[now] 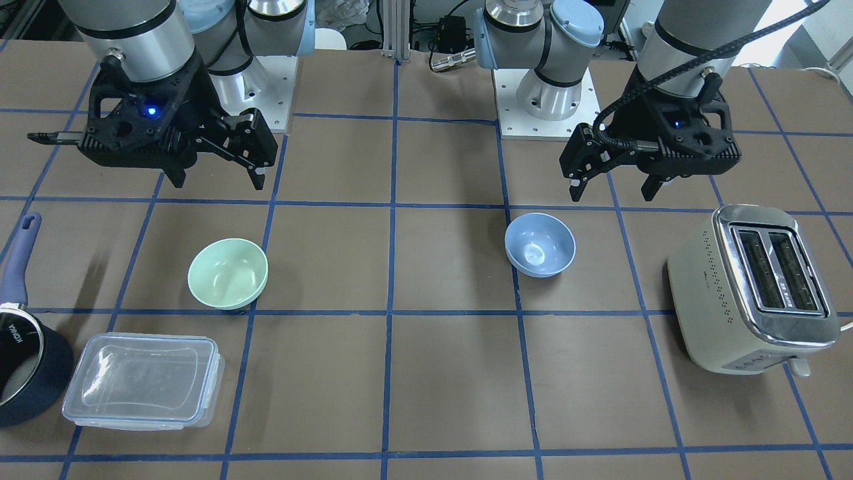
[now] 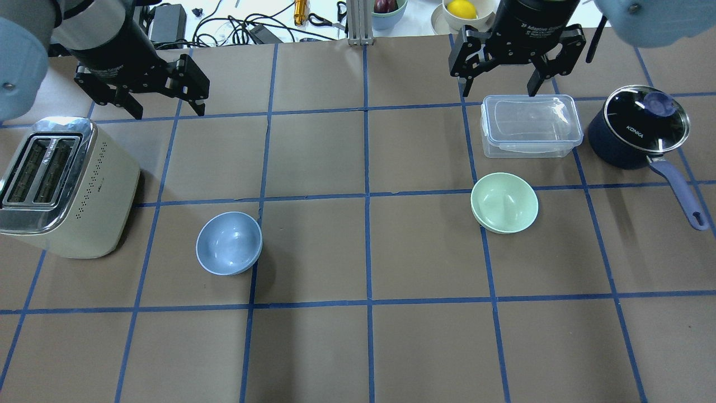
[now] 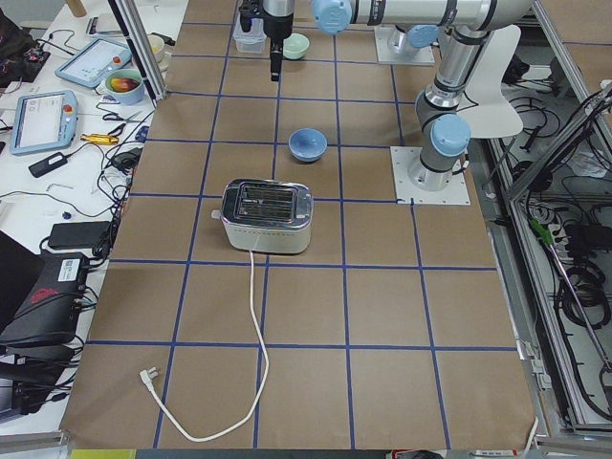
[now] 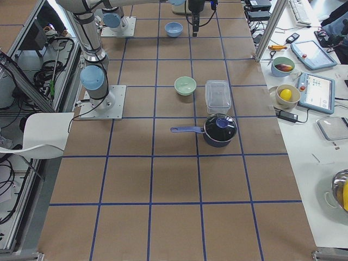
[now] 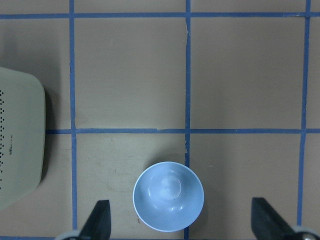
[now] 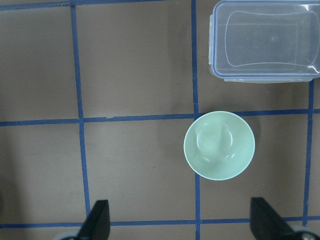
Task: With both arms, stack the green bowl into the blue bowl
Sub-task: 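Lower the left gripper onto the light blue bowl and grasp its rim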
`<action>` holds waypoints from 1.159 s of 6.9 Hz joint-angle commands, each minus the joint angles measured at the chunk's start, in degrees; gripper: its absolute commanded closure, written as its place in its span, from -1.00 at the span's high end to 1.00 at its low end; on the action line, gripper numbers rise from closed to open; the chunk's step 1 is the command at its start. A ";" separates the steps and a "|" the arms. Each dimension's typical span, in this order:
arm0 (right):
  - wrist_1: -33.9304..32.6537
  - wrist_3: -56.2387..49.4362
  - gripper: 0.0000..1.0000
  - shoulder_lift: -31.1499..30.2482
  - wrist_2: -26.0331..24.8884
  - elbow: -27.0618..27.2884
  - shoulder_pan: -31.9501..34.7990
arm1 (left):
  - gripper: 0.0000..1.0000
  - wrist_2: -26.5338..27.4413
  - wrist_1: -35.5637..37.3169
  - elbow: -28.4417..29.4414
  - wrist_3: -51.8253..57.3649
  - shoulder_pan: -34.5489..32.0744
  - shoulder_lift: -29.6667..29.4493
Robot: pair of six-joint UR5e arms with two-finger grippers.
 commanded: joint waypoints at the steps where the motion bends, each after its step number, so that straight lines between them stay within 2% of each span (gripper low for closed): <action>1: 0.17 0.00 1.00 -0.02 0.00 0.09 -0.09 | 1.00 0.45 -0.78 -1.06 0.46 -0.27 0.57; 2: 0.17 0.00 1.00 0.07 0.00 0.09 -0.09 | 1.00 0.63 -2.00 -6.90 0.21 -0.27 1.79; 4: 0.26 0.00 1.00 0.15 0.00 0.09 -0.17 | 1.00 0.72 3.41 -22.44 -1.10 -2.36 4.43; 6: 0.26 -0.09 1.00 0.15 0.00 0.09 -0.17 | 1.00 0.81 25.74 -34.94 -5.22 -5.00 2.34; 8: 0.26 -0.09 1.00 0.15 0.00 0.17 -0.26 | 1.00 2.64 33.79 -43.66 -5.51 -5.89 1.11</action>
